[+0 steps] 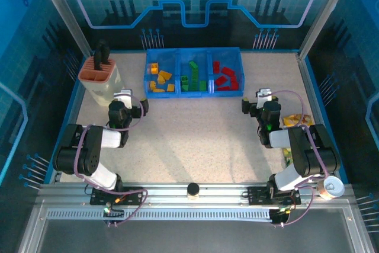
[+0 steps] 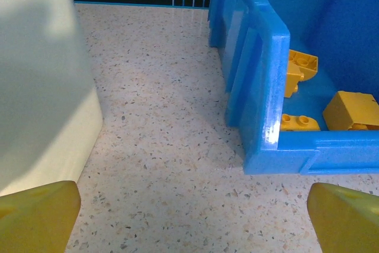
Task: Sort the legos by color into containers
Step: Reset both arms
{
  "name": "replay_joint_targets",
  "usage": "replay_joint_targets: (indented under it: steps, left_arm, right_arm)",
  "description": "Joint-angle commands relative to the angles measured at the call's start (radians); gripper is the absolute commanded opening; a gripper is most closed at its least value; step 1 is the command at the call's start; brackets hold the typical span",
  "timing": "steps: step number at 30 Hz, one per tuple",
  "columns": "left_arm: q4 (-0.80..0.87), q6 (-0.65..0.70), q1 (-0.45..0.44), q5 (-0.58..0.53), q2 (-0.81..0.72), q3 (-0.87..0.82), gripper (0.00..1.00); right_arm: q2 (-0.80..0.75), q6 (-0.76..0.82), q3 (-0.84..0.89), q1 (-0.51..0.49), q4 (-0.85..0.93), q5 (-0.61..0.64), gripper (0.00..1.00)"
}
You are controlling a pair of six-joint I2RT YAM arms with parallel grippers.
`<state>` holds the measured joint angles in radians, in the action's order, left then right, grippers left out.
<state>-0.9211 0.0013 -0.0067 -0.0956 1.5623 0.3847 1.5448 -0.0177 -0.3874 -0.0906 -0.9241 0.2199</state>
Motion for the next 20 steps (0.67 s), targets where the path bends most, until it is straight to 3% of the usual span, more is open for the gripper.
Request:
replay_joint_targets:
  steps: [1, 20]
  left_arm:
    - [-0.002, 0.008, -0.004, 0.022, -0.010, 0.000, 0.99]
    - [0.003, -0.003, 0.021, 0.087, -0.009, 0.003, 0.99]
  right_arm:
    - [-0.002, 0.009, 0.002, -0.004, 0.005, -0.002, 1.00]
    - [-0.003, 0.012, 0.000, 0.001, 0.007, -0.017, 1.00]
